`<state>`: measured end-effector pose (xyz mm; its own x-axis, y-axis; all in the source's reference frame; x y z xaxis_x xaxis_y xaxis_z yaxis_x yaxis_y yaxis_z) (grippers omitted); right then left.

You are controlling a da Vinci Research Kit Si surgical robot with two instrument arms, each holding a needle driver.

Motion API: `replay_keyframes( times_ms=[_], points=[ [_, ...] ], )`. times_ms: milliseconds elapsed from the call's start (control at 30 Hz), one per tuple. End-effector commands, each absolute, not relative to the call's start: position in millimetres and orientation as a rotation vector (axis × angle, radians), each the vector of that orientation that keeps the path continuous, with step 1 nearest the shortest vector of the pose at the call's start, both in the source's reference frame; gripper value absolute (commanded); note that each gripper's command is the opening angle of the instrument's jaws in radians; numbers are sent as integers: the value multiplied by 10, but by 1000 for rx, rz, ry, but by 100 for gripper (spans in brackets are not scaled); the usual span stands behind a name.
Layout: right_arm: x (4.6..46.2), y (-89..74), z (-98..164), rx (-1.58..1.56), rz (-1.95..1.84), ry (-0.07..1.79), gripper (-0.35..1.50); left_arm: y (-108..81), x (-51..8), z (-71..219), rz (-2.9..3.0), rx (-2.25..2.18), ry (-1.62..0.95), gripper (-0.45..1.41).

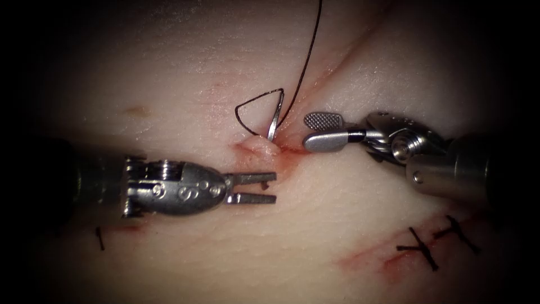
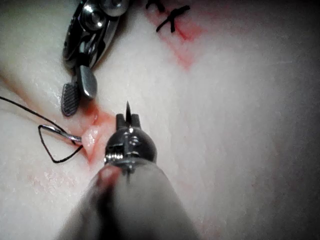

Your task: Wound Closure

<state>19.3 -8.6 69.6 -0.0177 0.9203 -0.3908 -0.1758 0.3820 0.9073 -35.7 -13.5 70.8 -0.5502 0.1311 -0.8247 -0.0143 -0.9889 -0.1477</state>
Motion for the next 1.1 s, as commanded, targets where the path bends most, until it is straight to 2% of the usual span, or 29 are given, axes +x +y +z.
replay_keyframes(
  times_ms=[33, 300, 633, 933, 967, 1100],
  points=[
    [200, -93, 700, 773, 1023, 1284, 113, -139, -360, 715, 2686, -1458, -202, -45],
    [194, -96, 694, 783, 1018, 1287, 113, -134, -355, 718, 2558, -1510, -378, -45],
    [188, -96, 689, 778, 1004, 1296, 108, -147, -363, 690, 2110, -1571, -926, -45],
    [186, -98, 685, 600, 801, 1340, 74, -166, -363, 656, 1974, -1548, -1194, -45],
    [186, -97, 685, 584, 769, 1329, 74, -168, -362, 654, 1972, -1549, -1206, -45],
    [187, -97, 679, 513, 615, 1295, 94, -175, -357, 644, 1976, -1561, -1230, -45]
  ],
)
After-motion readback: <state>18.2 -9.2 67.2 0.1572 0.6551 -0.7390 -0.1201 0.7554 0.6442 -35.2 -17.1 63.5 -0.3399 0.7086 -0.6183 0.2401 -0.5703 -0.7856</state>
